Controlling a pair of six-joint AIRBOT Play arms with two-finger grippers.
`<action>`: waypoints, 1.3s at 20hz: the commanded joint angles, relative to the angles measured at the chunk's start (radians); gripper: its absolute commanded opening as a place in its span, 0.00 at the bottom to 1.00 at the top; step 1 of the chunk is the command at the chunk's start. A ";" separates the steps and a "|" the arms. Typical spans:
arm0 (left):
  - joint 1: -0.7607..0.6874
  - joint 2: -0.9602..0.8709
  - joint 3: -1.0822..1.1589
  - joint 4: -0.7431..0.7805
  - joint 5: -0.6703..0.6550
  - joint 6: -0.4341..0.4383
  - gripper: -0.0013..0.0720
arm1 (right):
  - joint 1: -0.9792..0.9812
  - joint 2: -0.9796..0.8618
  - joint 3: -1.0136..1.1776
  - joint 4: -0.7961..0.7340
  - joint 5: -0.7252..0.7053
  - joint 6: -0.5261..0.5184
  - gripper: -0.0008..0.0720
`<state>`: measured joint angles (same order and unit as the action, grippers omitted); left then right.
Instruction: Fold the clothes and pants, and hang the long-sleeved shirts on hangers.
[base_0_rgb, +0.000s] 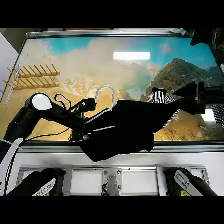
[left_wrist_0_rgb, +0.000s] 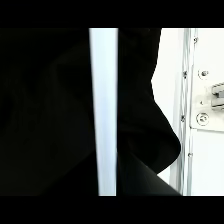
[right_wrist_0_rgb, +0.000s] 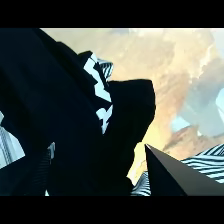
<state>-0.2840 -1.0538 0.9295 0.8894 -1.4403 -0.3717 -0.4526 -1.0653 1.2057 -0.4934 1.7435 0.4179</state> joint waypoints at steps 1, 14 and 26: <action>0.001 -0.001 0.001 0.000 0.000 0.001 0.04 | -0.138 -0.106 -0.051 0.123 0.098 -0.223 0.86; 0.001 -0.001 0.000 0.000 0.001 -0.003 0.04 | -0.087 -0.155 -0.206 0.136 0.101 -0.437 0.86; 0.001 -0.001 -0.063 -0.001 0.004 -0.002 0.04 | 0.036 -0.215 -0.241 0.089 0.101 -0.438 0.86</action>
<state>-0.2836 -1.0538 0.8700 0.8879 -1.4361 -0.3748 -0.4366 -1.2587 0.9684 -0.3817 1.8381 -0.0189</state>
